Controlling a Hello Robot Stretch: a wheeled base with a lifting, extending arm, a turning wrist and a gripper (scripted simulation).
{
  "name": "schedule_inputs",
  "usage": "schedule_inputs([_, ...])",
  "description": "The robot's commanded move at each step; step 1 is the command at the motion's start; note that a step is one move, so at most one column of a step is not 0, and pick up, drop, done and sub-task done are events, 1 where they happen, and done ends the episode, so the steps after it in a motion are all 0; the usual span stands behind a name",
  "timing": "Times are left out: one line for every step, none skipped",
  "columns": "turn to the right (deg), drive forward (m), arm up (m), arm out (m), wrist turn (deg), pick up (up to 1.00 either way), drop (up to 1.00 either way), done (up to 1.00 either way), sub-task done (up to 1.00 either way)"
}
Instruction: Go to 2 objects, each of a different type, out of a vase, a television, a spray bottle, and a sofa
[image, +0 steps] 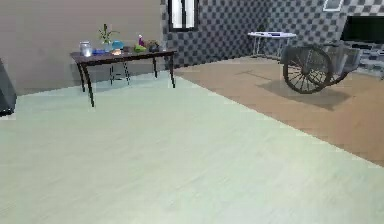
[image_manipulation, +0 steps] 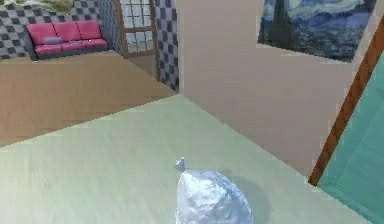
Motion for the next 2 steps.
schedule_inputs([-33.0, 0.00, 0.00, 0.00, 0.0, 0.00, 0.00, 0.00, 0.00])
schedule_inputs([0.0, 1.00, 0.00, 0.00, 0.0, 0.00, 0.00, 0.00, 0.00])
